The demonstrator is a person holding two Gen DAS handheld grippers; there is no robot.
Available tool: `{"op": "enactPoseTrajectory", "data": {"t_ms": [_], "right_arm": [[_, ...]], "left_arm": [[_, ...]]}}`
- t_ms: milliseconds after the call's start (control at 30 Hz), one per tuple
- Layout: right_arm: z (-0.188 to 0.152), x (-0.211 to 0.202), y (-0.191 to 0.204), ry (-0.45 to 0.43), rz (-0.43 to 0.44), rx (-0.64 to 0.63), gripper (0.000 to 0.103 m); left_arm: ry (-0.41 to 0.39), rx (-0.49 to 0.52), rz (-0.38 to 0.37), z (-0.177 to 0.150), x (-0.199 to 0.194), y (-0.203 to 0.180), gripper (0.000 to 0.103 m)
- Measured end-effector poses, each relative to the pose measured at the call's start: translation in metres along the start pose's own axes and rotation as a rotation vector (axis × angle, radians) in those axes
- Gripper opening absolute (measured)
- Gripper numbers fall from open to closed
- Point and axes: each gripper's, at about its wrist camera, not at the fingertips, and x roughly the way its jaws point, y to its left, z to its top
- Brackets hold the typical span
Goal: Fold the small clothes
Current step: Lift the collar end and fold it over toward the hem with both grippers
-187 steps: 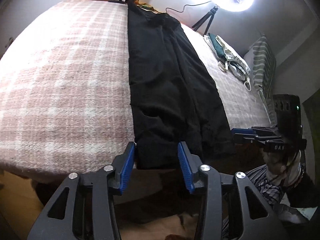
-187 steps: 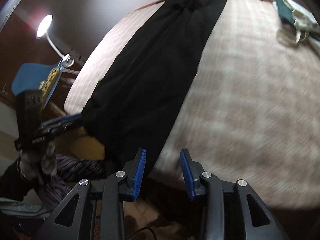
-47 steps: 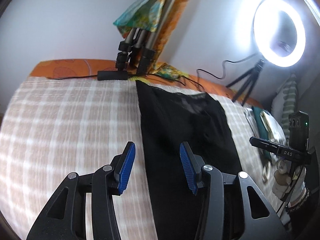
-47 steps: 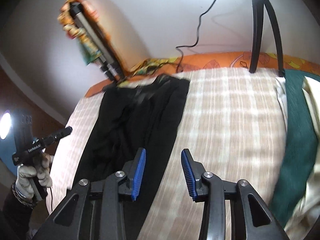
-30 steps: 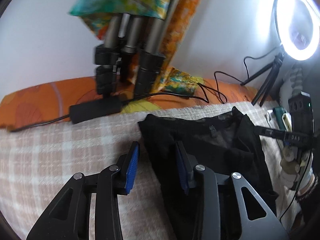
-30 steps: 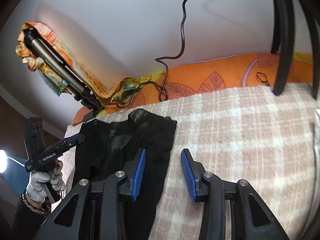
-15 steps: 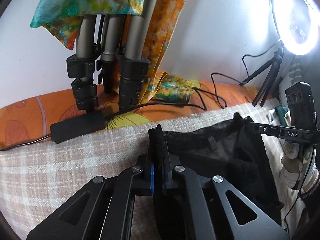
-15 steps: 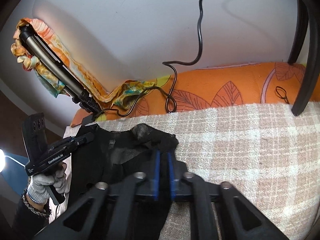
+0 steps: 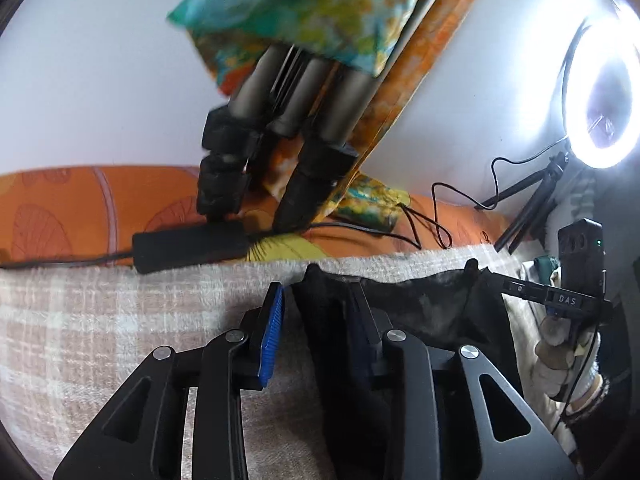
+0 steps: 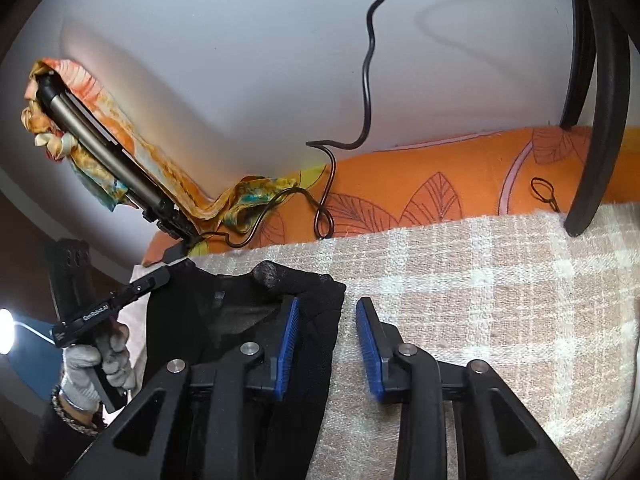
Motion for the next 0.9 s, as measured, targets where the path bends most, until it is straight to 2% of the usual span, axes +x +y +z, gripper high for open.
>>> {"op": "enactPoseTrajectory", "data": {"t_ms": [67,100,133,167,200,300,633,900], "right_arm": [[0.000,0.003,0.000,0.001,0.001,-0.005,0.032],[0.000,0.004,0.002,-0.001,-0.001,-0.009,0.031],[0.001,0.006,0.003,-0.001,-0.001,-0.014,0.029],[0.001,0.008,0.005,0.004,0.001,-0.017,0.021],[0.001,0.011,0.006,0.014,0.005,-0.023,0.011],[0.000,0.013,0.015,0.022,-0.024,-0.058,0.002],[-0.006,-0.036,0.050,-0.064,-0.025,-0.128,0.001],[-0.036,-0.094,0.093,-0.102,-0.028,-0.180,0.001]], "left_arm": [[0.001,0.012,-0.007,-0.002,0.004,-0.002,0.029],[0.003,0.027,-0.004,-0.003,0.006,-0.005,0.025],[0.007,0.048,0.002,-0.003,0.009,-0.009,0.016],[0.014,0.065,0.009,-0.004,0.010,-0.012,0.003],[0.018,0.082,0.018,-0.005,0.012,-0.016,0.003],[0.005,0.109,0.018,-0.005,0.009,-0.024,0.003],[-0.097,0.110,-0.005,-0.008,-0.047,-0.045,0.003],[-0.132,0.167,0.006,-0.039,-0.105,-0.080,0.003]]}}
